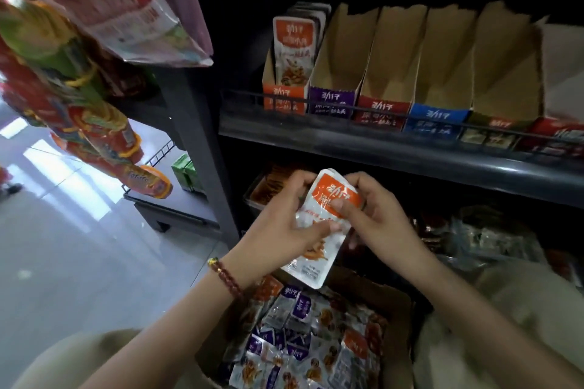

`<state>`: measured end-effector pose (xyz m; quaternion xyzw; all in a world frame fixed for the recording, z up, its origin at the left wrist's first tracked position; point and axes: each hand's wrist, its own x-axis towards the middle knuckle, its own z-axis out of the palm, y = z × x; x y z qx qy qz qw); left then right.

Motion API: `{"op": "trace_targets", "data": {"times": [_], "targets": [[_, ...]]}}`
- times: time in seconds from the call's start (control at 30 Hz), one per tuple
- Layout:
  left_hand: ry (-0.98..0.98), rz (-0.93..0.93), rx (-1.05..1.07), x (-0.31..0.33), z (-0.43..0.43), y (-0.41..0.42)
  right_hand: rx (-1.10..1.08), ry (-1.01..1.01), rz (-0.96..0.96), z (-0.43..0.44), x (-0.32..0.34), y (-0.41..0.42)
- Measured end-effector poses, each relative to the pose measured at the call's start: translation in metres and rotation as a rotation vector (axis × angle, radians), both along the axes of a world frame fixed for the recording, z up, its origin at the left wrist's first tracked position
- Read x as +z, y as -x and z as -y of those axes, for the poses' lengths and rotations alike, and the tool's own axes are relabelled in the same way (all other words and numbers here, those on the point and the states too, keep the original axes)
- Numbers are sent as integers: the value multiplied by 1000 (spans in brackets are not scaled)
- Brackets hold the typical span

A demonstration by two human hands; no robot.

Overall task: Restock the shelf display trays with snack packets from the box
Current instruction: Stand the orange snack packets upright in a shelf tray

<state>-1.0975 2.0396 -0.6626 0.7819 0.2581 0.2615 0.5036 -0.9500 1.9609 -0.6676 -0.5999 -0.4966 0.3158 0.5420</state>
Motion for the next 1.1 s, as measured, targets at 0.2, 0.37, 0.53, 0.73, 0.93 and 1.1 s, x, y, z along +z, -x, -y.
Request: {"op": "trace_targets", "data": {"times": [0.2,0.37,0.53,0.73,0.93,1.1], "targets": [[-218,-47,8,18,-26,3,57,-52,-200,-16,19,11],[-515,108,97,29,-47,1,48,-222,-14,-39,49,4],[-264,414,290,35,-73,-9,-79,-555,297,-71,91,-4],[-432,262,376,31,-107,-31,-215,-662,493,-130,116,-34],[-679,32,441,20,-131,-40,-283,-586,777,-169,118,-45],[-938,-233,485,11,-138,-43,-327,-510,1044,-184,110,-46]]}}
